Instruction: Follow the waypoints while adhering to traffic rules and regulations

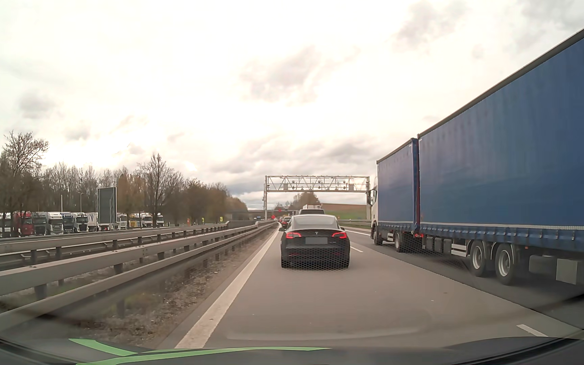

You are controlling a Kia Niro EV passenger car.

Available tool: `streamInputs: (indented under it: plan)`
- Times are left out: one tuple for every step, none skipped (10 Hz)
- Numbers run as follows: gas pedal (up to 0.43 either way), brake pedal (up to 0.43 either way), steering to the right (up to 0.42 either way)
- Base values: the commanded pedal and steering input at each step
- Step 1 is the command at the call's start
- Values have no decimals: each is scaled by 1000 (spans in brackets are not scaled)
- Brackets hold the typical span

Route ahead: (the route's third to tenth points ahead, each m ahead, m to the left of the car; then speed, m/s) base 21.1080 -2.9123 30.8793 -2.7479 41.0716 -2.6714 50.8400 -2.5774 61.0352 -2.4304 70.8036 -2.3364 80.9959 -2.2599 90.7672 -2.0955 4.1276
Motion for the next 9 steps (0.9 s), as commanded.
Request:
streamInputs:
  plan:
    - [0,0,-3]
    - [0,0,-3]
    - [0,0,-2]
    - [0,0,-2]
    - [0,0,-2]
    - [0,0,-2]
    - [0,0,-2]
    - [0,0,-1]
    - [0,0,-1]
